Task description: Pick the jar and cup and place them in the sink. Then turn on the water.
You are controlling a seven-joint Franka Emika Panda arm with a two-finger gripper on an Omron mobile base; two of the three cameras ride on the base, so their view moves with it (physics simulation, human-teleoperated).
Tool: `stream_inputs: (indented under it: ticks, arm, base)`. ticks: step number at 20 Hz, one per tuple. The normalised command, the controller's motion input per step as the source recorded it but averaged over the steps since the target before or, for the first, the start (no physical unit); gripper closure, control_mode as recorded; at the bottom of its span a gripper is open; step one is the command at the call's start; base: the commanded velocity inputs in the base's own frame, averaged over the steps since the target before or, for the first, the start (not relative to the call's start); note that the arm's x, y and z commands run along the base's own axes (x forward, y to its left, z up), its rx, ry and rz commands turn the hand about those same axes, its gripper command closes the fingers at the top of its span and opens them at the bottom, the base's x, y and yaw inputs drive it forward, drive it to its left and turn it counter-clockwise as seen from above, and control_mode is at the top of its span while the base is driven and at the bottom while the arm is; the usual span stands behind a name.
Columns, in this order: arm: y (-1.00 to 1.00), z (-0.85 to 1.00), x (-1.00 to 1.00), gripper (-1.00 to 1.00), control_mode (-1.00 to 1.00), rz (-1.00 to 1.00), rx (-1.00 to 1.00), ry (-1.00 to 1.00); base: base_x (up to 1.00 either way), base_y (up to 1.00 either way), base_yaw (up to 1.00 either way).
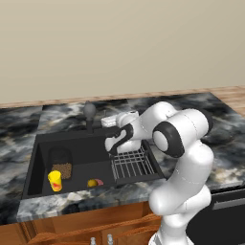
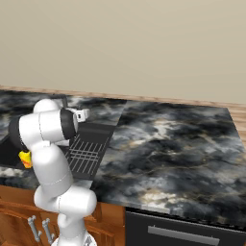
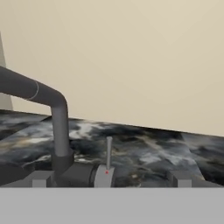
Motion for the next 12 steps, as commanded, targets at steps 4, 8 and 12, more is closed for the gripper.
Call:
stream_inputs:
  ticks: [4,8,12]
  arm:
    - [0.00,-0.32,0.07,-1.00,-1.00,0.00,0.06,-0.17]
    - [0.00,-0.32,0.06,-1.00,-1.00,0.00,0.06,-0.17]
    - [0.00,-0.36,0.03,-1.00,-1.00,0.00,0.05,-0.16]
  base:
    - [0.00,0.00,0.00]
    - [0.00,0.00,0.00]
    - [0.00,0.00,0.00]
